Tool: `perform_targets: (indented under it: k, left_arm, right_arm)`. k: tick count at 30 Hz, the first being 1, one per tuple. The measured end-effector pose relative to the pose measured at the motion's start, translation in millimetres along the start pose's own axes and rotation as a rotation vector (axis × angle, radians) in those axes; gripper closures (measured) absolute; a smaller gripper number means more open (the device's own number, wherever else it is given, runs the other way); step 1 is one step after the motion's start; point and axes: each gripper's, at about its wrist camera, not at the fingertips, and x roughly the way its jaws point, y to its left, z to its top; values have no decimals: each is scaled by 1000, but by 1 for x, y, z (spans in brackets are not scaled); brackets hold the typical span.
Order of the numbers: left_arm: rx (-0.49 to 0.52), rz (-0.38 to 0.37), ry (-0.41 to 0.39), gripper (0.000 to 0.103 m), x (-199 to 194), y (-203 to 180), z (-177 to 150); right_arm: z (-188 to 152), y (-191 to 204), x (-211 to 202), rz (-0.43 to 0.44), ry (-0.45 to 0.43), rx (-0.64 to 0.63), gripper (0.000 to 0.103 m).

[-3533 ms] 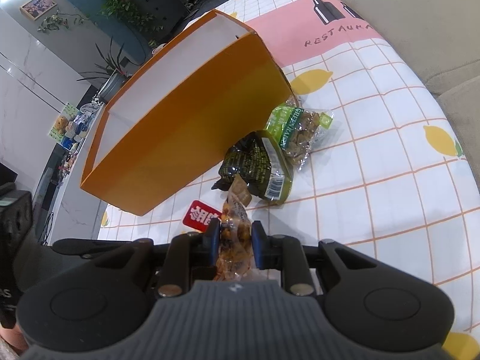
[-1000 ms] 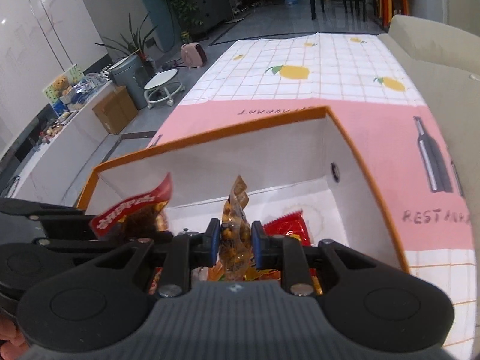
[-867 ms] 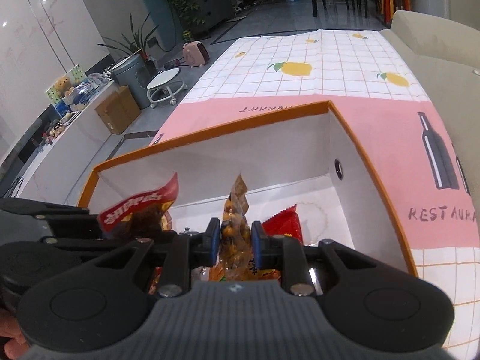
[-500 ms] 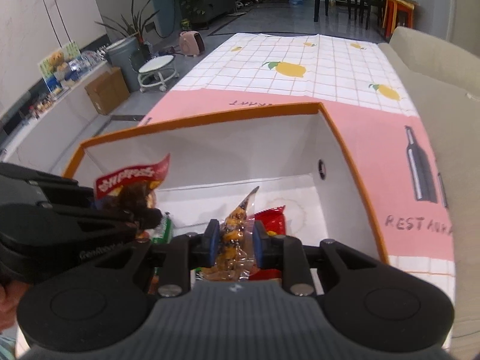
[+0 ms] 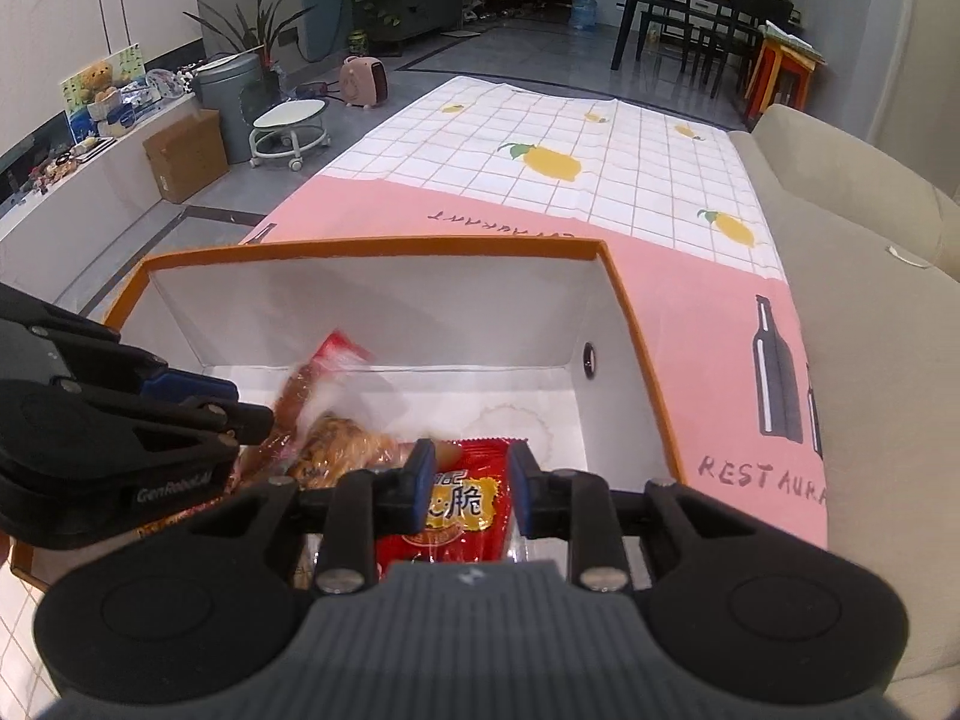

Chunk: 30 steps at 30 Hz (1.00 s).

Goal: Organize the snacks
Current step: 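Open both grippers to release the packets and withdraw from the box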

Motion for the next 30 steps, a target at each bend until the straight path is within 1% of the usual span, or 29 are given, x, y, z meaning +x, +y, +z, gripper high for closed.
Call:
perform_targets:
  k: [2,3,5,7,11,12,14,16,19,24,30]
  left_arm:
    - [0,0,-6,69,-4,0,0]
    - [1,0,-12,67,-7,0,0]
    - [3,3,-25,59,-14,0,-1]
    - [6,6,-41,56,-22,-1,-2]
    - [7,-1,-85,50,-42,-4,-8]
    - [10,-3,-98,50,-48,-5,-10]
    - [18,-5,-125,49,-58,-9,-13]
    - [28,-5,-158,48,-71,-14,-18]
    - [46,-10,-208,48,-88,-22,-26]
    - [66,-35,-281,47,-115,-38,-44]
    - [73,-47,-319,47,-130,-55,-68]
  right_arm:
    - [-1,1,-4,-2,0,-3,75]
    - [-2,1,-6,-3,-1,-6,73]
    - [-4,1,-10,-4,-4,-11,70]
    - [-7,1,-15,-3,-6,-10,64]
    - [-14,0,-31,2,-23,-2,57]
    - [-15,-1,-35,3,-29,0,54]
    - [-18,-2,-45,10,-40,6,53]
    - [-22,-3,-55,17,-53,10,46]
    - [-29,-4,-74,29,-82,9,43]
    - [-48,-5,-105,32,-130,0,42]
    - [-77,-7,-133,12,-172,-2,41]
